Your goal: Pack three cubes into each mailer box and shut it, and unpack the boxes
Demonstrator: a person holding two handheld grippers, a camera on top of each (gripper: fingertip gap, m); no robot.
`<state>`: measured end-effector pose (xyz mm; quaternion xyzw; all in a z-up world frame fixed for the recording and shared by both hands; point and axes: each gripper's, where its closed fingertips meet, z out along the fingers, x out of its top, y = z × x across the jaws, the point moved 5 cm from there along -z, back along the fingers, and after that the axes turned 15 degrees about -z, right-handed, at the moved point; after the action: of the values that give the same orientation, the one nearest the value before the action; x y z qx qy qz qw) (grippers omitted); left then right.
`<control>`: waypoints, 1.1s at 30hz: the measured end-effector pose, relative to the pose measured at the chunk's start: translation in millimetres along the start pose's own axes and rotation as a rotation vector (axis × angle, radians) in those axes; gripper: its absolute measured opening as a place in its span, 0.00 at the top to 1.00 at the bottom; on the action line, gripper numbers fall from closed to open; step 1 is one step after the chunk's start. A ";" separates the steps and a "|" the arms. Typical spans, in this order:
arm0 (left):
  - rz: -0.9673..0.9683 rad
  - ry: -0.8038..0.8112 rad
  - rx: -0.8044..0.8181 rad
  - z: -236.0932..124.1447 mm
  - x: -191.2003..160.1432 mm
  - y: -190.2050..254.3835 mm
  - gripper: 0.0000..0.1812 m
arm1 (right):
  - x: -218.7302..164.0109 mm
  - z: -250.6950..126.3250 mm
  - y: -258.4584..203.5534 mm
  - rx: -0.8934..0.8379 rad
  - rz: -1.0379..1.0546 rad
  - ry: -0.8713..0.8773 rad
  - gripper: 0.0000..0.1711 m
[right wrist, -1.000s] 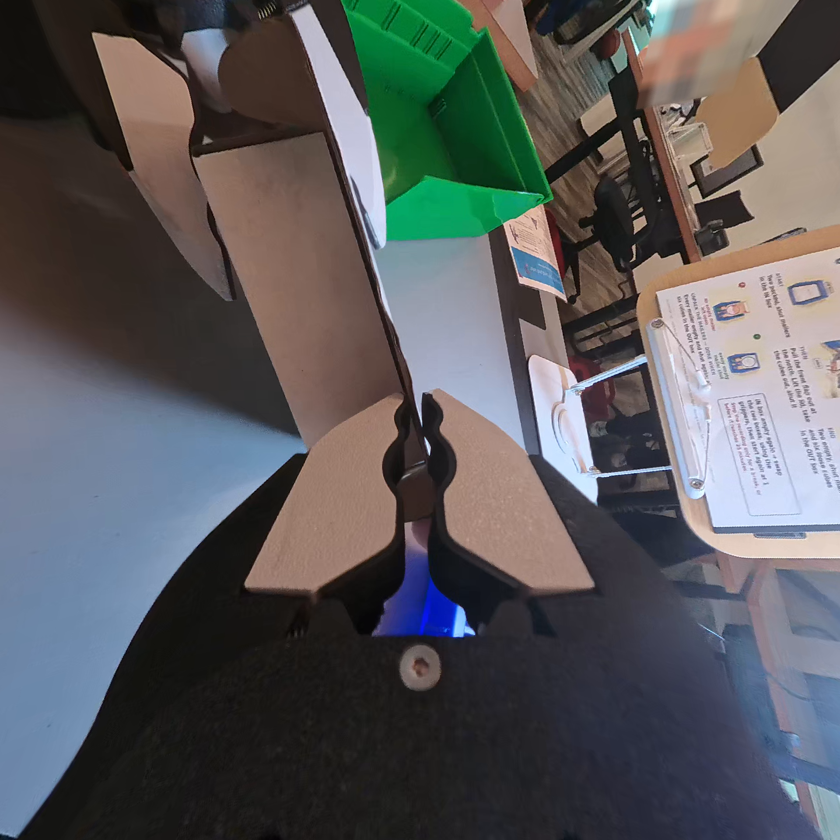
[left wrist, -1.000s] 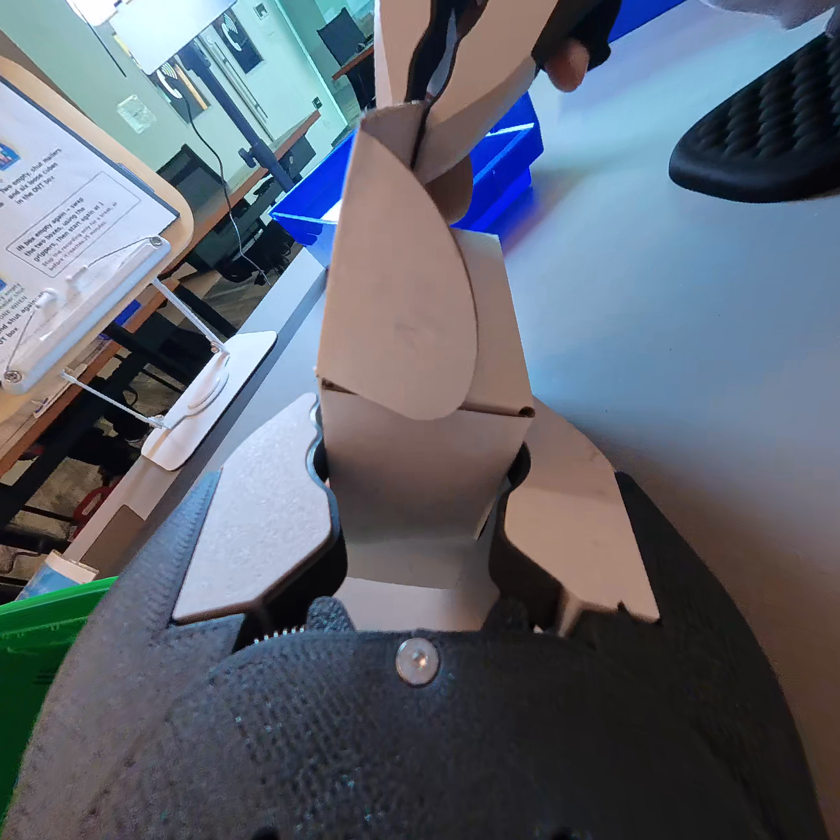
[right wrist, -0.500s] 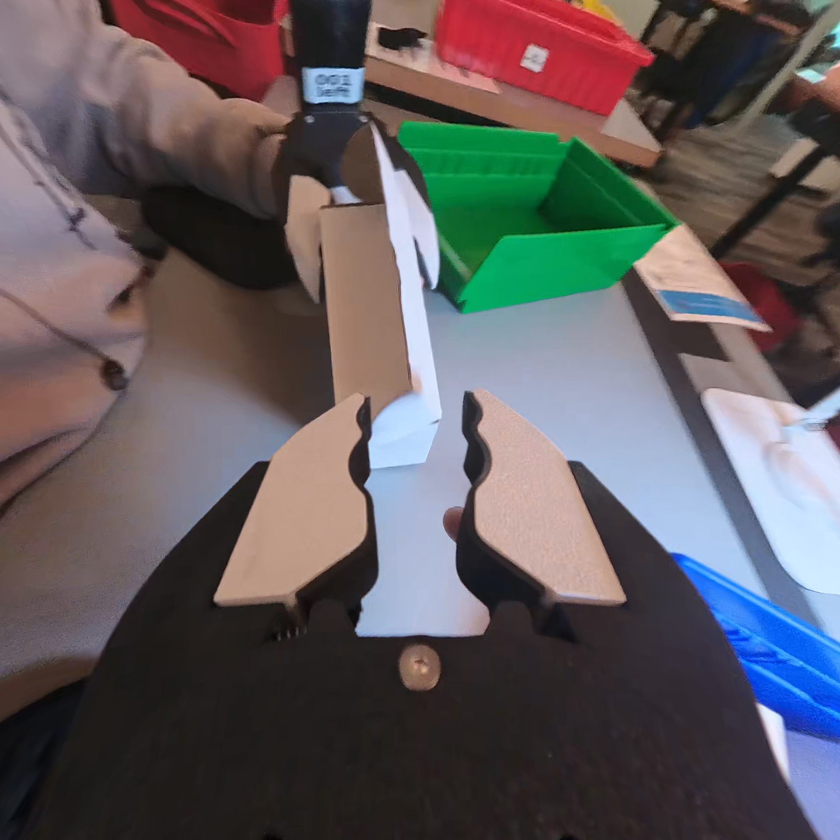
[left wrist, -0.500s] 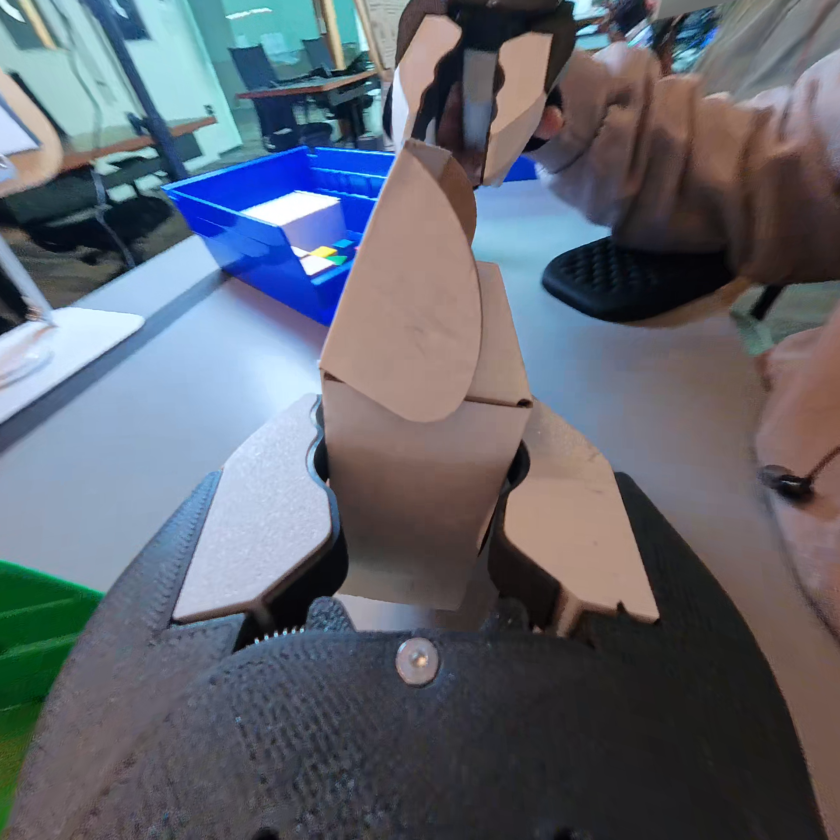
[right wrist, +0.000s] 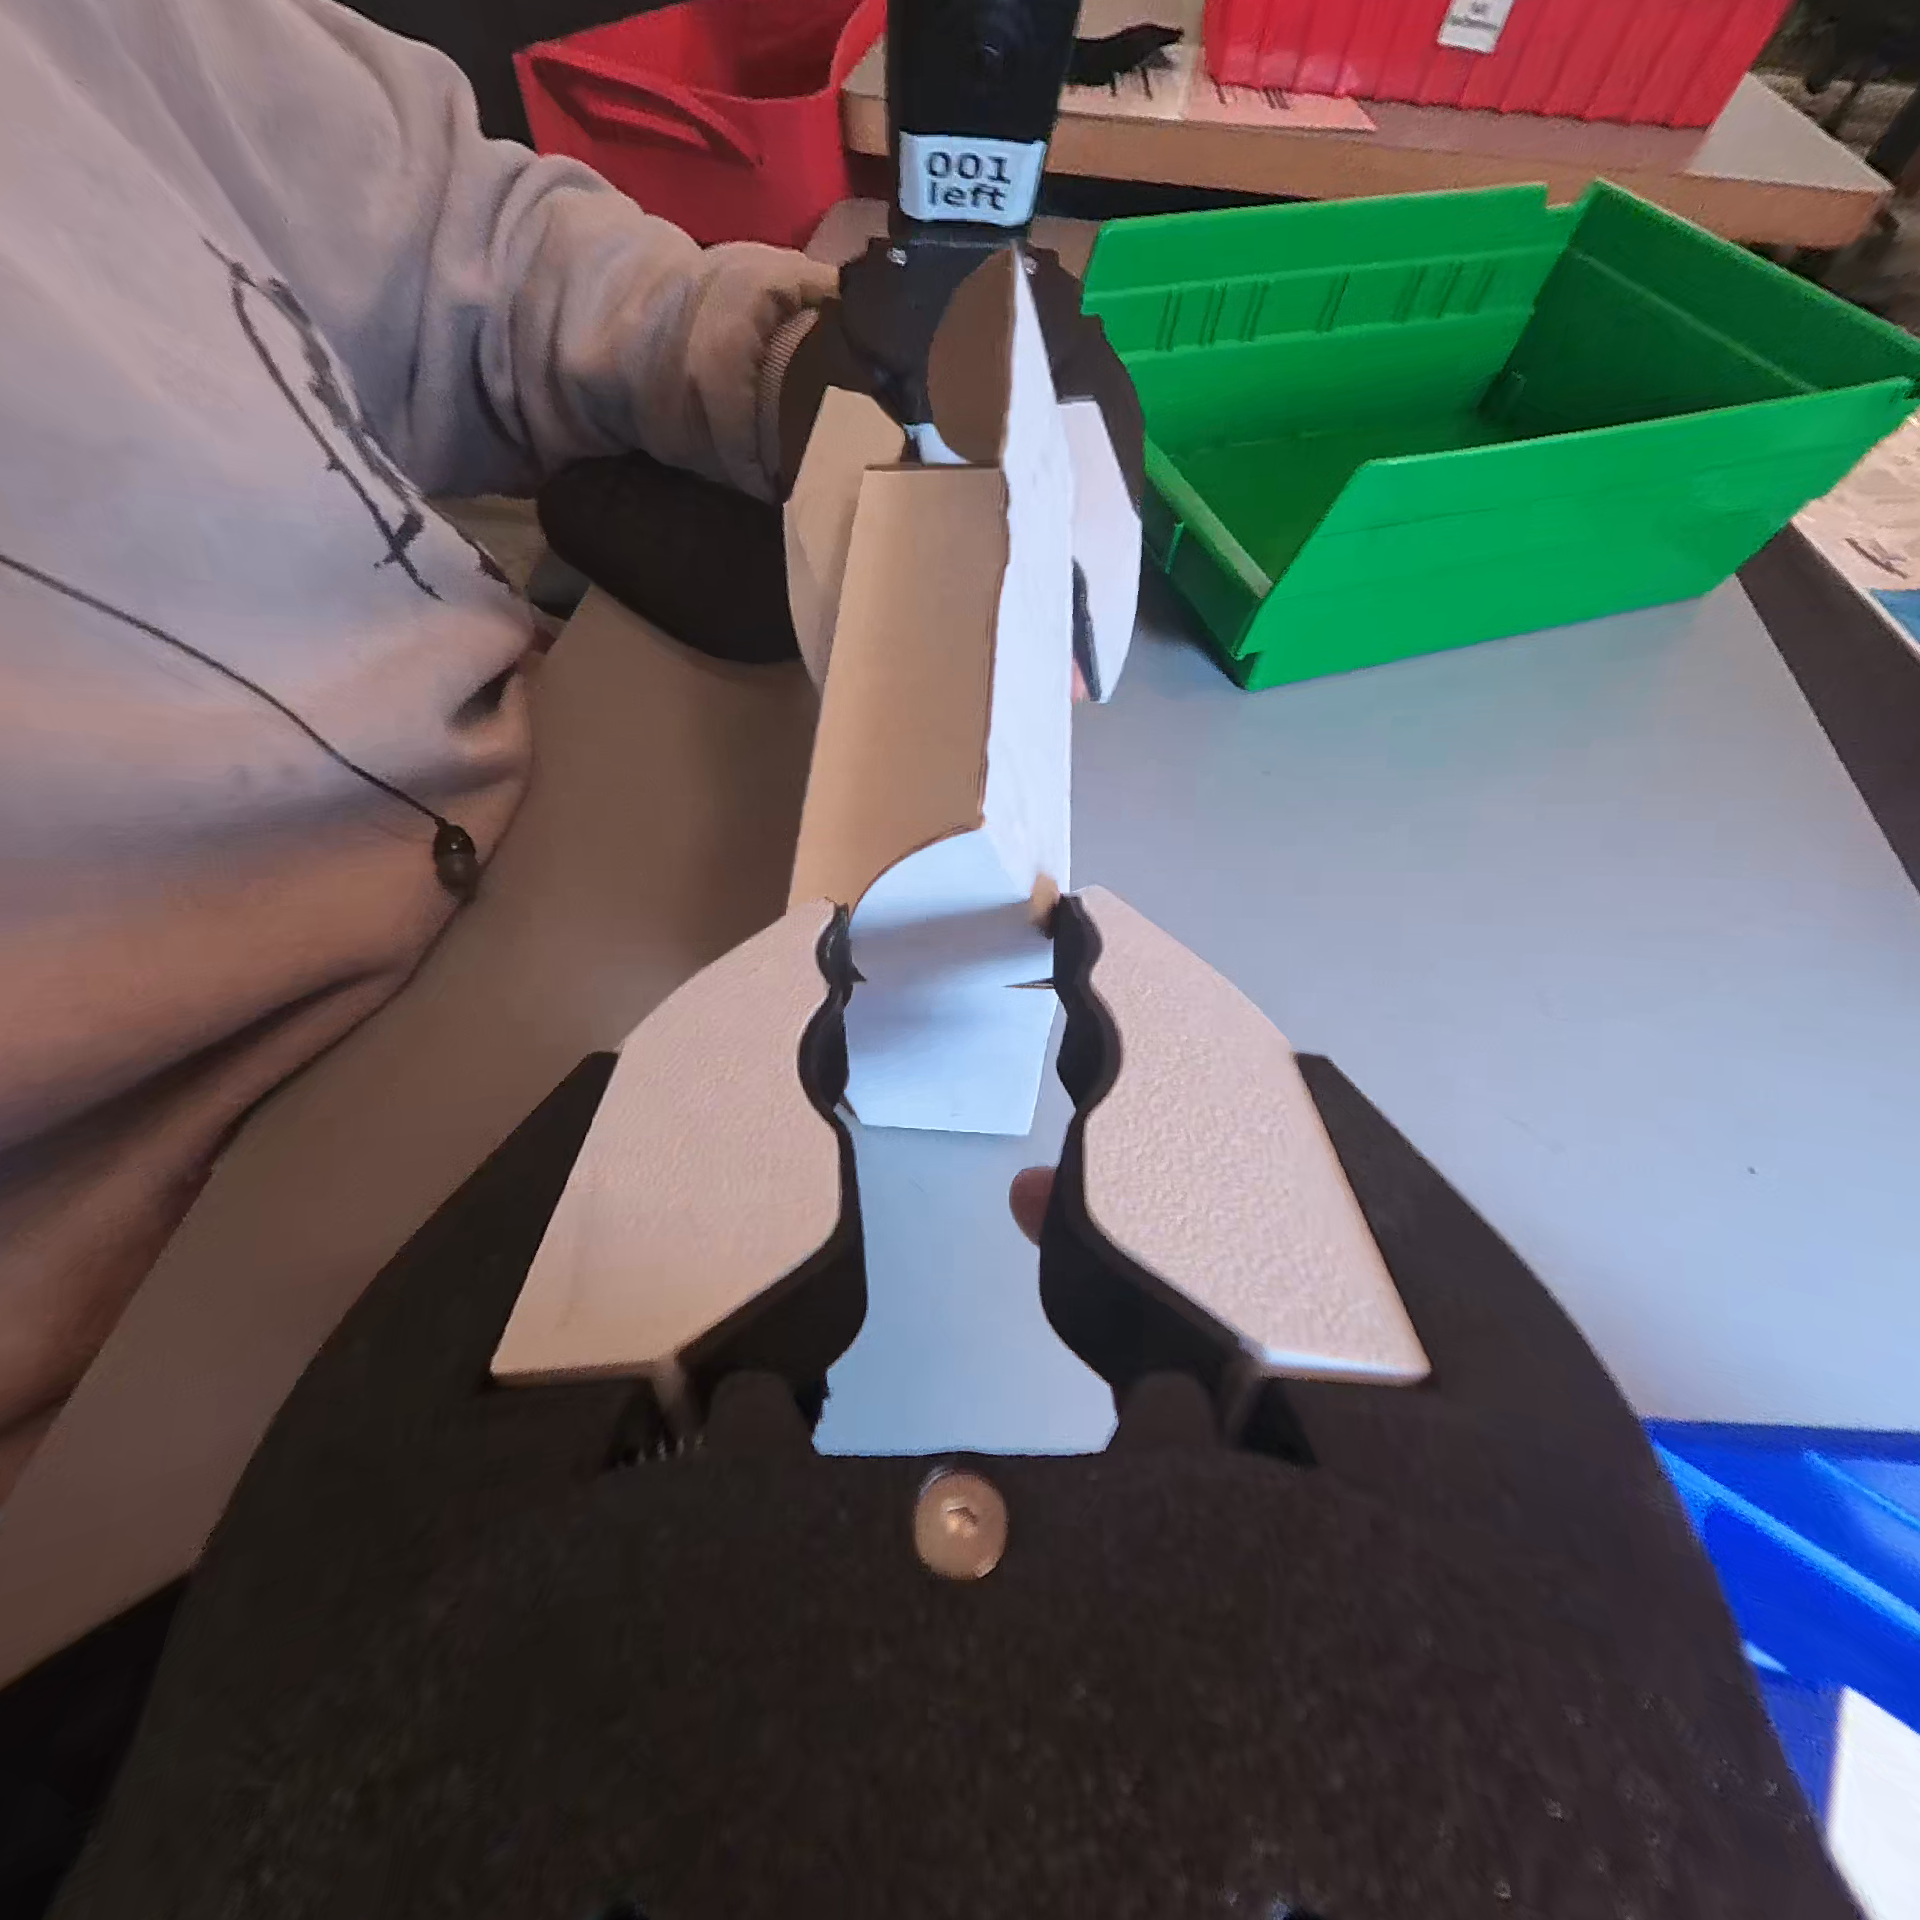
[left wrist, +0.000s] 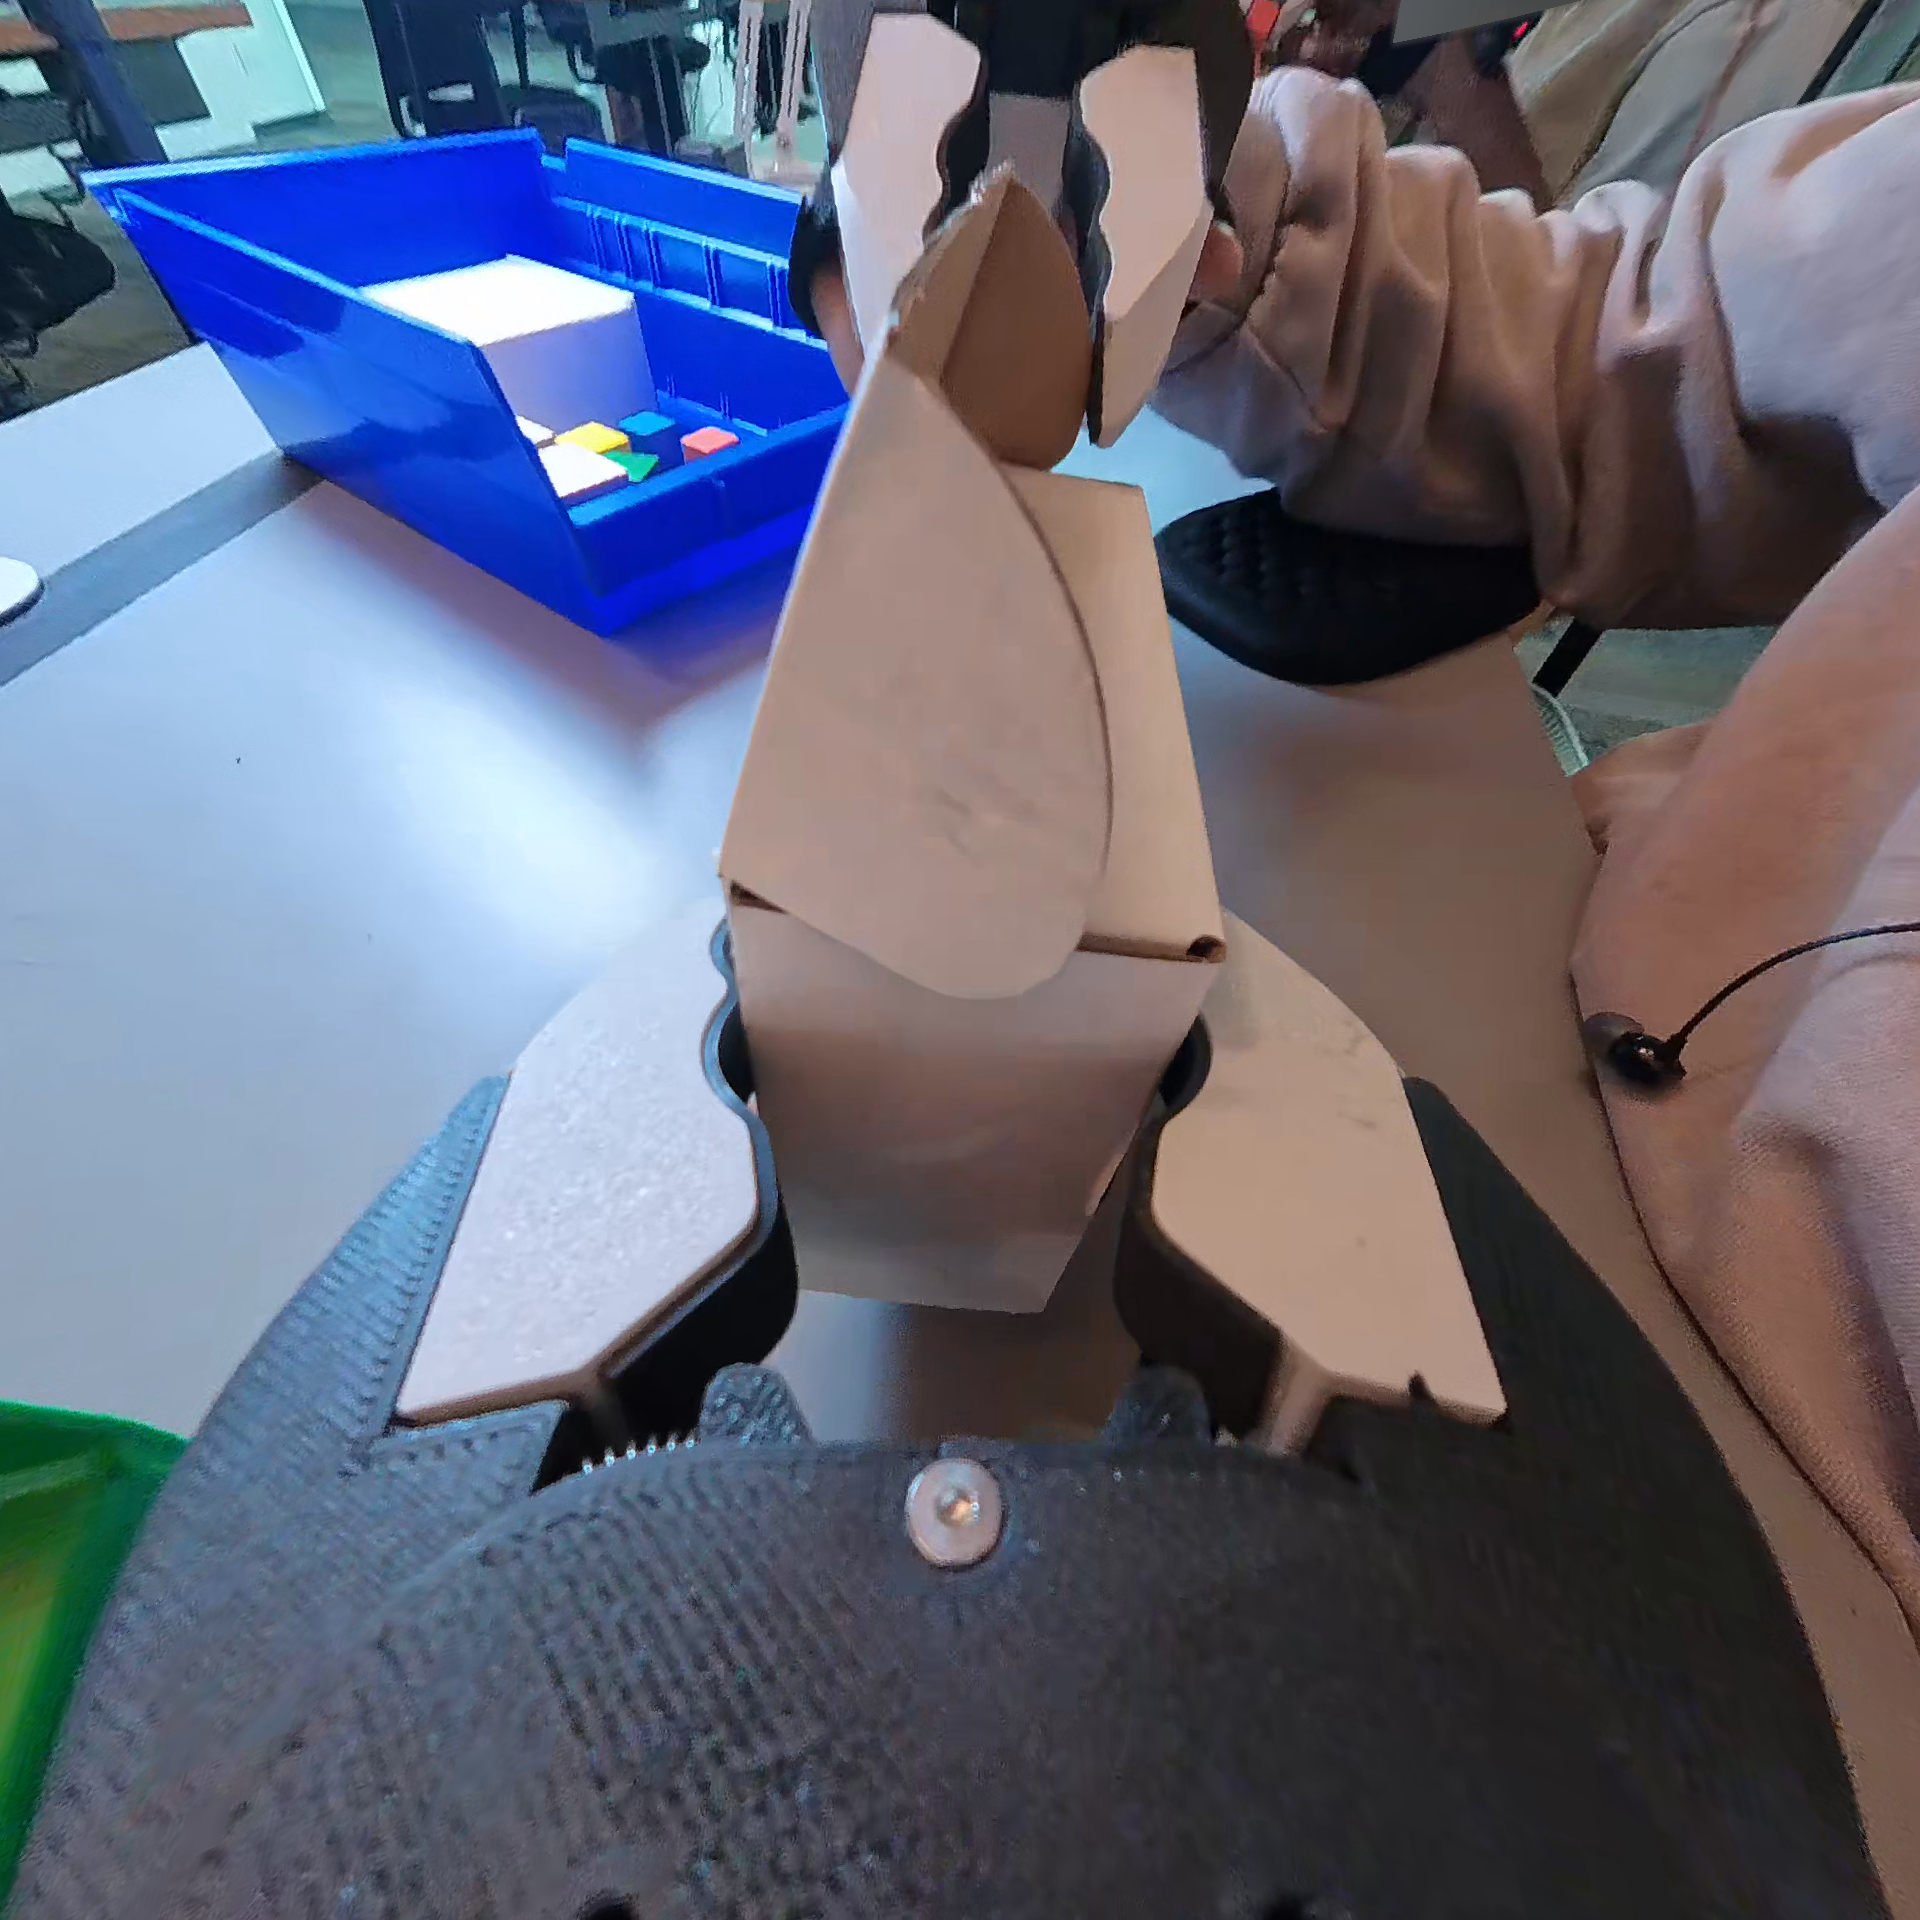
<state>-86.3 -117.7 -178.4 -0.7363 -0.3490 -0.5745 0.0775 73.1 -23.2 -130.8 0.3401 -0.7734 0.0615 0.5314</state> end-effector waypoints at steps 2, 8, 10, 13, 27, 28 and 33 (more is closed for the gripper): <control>0.000 -0.033 0.017 2.5 -4.3 -0.8 0.57 | -0.2 -0.1 1.8 -0.010 0.029 0.001 0.79; -0.020 -0.087 0.058 8.6 -11.7 -2.6 0.58 | -1.5 1.5 8.1 -0.033 0.195 0.014 0.79; -0.018 -0.085 0.053 9.0 -11.7 -2.5 0.58 | -1.4 1.4 5.9 -0.054 0.166 0.009 0.79; -0.012 -0.089 0.036 9.6 -11.7 -1.7 0.58 | -1.4 0.9 -0.7 -0.086 0.037 -0.012 0.79; -0.058 -0.112 -0.019 9.7 -13.4 -1.9 0.58 | 12.2 -3.1 -12.2 -0.133 -0.093 0.008 0.72; -0.057 -0.112 -0.021 9.7 -13.4 -1.9 0.58 | 14.7 -3.7 -11.6 -0.144 -0.094 0.017 0.73; -0.067 -0.112 -0.033 10.0 -13.7 -2.7 0.58 | 9.4 2.2 -15.3 -0.193 -0.168 -0.088 0.82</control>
<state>-81.3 -116.3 -194.8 -0.7563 -0.3675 -0.5405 0.0266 78.5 -40.2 -127.7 0.3535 -0.7670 -0.0729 0.5305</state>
